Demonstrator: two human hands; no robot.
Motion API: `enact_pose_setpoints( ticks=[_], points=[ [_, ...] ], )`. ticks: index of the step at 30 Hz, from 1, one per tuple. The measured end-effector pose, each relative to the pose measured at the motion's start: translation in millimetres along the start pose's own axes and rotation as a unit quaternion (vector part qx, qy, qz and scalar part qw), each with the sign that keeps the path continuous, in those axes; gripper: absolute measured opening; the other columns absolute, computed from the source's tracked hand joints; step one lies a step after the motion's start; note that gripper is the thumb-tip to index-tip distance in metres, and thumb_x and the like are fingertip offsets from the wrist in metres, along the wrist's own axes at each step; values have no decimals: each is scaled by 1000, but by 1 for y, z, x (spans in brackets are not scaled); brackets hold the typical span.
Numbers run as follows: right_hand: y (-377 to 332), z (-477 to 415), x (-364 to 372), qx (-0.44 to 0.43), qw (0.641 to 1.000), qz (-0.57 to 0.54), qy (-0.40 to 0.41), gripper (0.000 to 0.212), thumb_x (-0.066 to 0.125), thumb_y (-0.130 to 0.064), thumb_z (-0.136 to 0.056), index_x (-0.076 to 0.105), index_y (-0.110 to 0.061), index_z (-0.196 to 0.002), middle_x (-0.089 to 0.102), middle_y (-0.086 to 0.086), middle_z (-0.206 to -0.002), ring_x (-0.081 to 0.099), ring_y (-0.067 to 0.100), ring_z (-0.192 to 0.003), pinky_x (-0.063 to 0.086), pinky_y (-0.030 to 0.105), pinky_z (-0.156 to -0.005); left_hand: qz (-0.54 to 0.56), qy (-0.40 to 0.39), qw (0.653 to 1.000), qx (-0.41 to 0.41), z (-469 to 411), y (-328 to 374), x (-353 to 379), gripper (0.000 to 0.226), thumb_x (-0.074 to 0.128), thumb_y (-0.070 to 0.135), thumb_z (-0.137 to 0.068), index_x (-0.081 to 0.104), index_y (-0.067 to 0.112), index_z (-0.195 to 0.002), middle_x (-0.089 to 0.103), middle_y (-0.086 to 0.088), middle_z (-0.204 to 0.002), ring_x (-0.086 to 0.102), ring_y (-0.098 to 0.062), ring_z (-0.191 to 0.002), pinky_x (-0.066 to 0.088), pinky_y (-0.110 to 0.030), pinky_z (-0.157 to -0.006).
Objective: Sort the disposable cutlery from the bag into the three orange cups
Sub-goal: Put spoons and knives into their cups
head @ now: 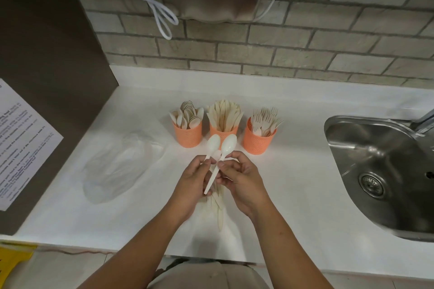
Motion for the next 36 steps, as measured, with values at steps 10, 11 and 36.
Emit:
enact_pose_setpoints(
  ticks=[10,11,36],
  points=[
    [-29,-31,30,-52,984,167,29,22,78,-17,-90,69,-12,-109,69,19,-95,70,27,-66,61,38,-69,-139,70,980,120,-7,20,-23,24,41,33,-110,63,41,-115,58,15,-66,46,-6,-53,38,-29,-56],
    [-36,-36,34,-66,983,170,30,18,74,-18,-94,69,-14,-111,69,21,-96,70,27,-65,60,37,-66,-142,66,979,133,-9,23,-26,23,41,35,-110,63,43,-114,56,11,-66,44,-9,-54,37,-32,-57],
    [-126,-120,108,-433,756,488,-50,14,68,-14,-99,79,-11,-107,75,-13,-100,65,-9,-87,50,16,-81,-441,165,844,256,-94,49,-88,24,62,19,-98,70,22,-121,57,-1,-113,61,-24,-101,57,-39,-82]
  ],
)
Point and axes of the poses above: each hand's wrist, its own z-axis away from the middle knuckle, its own x-axis out of the palm, y = z × x, the point moved 6 cm from there along -z, towards the middle knuckle
